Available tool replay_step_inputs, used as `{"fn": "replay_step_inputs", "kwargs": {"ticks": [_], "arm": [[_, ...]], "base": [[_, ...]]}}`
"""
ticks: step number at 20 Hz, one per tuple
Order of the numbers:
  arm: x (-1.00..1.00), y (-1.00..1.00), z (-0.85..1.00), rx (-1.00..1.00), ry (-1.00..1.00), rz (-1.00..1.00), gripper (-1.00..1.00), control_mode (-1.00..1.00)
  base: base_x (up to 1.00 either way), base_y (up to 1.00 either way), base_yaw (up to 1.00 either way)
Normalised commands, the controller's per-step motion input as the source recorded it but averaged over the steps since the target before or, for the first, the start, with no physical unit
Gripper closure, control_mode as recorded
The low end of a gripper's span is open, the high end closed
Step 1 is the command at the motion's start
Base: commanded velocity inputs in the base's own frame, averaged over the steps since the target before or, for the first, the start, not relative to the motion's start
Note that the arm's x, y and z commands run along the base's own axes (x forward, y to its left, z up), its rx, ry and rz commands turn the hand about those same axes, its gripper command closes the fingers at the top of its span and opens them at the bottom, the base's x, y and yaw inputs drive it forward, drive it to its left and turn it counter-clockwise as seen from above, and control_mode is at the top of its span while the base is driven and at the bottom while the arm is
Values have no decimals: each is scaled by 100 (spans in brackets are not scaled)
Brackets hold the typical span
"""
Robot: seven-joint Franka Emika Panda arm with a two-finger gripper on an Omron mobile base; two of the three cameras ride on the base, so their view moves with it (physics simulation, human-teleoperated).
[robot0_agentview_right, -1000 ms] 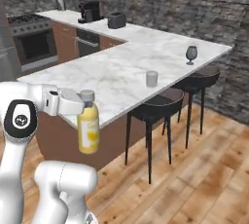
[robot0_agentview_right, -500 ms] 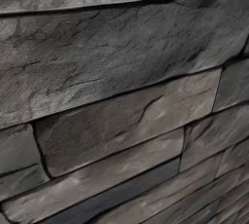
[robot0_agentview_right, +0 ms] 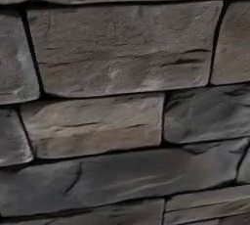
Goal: There is a wine glass and glass cup on the dining counter. Place the wine bottle next to the wine glass and the juice bottle next to the glass cup.
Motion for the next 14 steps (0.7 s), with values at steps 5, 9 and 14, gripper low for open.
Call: {"fn": "replay_step_inputs", "kwargs": {"ticks": [5,9,14], "arm": [[0,0,0,0,0,0,100,100],[0,0,0,0,0,0,100,100],[28,-19,-2,0,0,6,100,-100]], "base": [[11,-81,53],[41,-91,39],[31,-48,19]]}}
